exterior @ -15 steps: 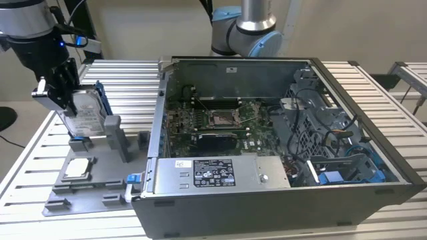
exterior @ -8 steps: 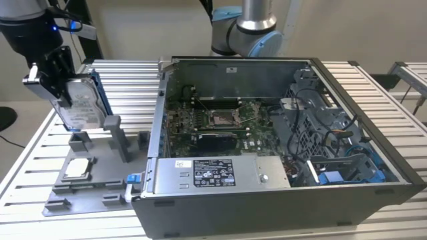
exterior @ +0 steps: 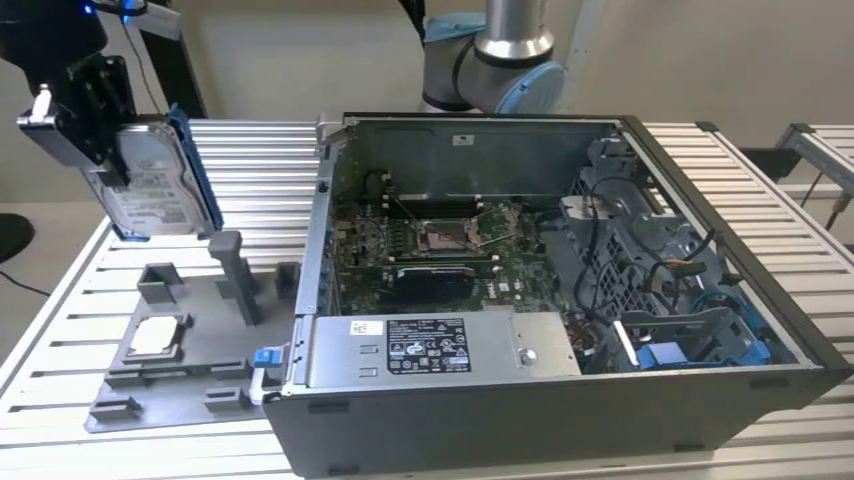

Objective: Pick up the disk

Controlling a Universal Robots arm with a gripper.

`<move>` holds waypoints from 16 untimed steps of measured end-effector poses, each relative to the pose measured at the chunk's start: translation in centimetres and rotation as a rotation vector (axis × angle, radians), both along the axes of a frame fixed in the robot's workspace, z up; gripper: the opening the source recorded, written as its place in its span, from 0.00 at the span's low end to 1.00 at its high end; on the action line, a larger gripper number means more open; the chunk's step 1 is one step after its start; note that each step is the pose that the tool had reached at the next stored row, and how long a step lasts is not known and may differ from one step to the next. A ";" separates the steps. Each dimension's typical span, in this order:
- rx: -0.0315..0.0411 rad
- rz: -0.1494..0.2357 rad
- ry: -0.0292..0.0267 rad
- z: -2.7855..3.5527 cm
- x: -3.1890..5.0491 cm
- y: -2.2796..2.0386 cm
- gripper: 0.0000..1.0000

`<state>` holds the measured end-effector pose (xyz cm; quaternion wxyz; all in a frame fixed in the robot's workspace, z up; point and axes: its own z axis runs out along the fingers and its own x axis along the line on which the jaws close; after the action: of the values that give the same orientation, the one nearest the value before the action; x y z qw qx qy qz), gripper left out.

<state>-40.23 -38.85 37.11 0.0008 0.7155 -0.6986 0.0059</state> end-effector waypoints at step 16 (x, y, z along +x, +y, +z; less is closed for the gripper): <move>0.0000 0.000 0.0000 7.31 0.00 0.00 0.00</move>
<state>-40.23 -38.85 44.42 0.0008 0.7155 -0.6986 0.0059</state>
